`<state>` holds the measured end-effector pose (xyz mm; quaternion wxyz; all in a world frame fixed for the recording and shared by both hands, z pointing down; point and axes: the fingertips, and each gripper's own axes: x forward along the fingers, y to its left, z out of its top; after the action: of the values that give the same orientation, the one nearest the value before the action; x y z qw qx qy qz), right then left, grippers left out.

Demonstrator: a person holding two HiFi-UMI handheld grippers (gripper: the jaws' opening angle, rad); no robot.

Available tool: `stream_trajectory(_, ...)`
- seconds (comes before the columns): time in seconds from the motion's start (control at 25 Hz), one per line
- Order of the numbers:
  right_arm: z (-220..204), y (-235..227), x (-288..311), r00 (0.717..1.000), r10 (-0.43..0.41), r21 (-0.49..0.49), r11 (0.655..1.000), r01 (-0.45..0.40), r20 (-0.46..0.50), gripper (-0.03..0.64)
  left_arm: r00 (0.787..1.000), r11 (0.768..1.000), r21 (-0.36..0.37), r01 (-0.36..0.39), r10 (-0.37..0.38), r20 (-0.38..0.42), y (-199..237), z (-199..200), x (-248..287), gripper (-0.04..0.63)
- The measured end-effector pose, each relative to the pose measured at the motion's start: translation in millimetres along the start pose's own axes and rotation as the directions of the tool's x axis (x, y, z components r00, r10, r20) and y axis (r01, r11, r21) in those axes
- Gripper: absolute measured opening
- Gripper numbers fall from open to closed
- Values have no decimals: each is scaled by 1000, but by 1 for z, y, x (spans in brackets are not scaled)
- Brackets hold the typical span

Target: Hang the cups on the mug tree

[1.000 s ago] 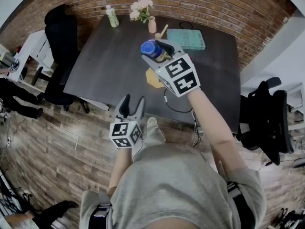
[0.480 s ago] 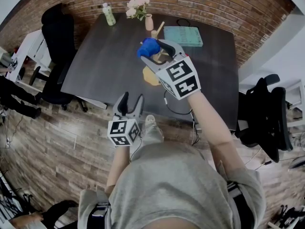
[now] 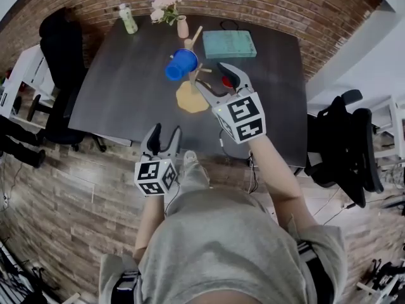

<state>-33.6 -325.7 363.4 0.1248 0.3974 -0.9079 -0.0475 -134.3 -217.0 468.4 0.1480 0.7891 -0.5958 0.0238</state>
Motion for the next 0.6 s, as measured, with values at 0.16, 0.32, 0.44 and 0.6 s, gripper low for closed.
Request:
stream_trajectory(0.16, -27, -19, -5, 998, -53, 20, 998, 54, -24, 282, 1000, 1000, -5, 15, -15, -16, -1, -4, 9, 235)
stream_trajectory(0.32, -53, -39, -6, 993, -105, 35, 994, 107, -49, 281, 999, 1000, -4, 28, -28, -30, 1, -7, 21, 235)
stream_trajectory(0.44, -74, -54, -3, 988, -136, 55, 989, 140, -72, 281, 998, 999, -6, 39, -39, -41, 3, -10, 30, 235)
stream_trajectory(0.6, -102, -70, 5, 980, -168, 72, 982, 177, -110, 279, 997, 998, -4, 55, -55, -56, 8, -12, 42, 235)
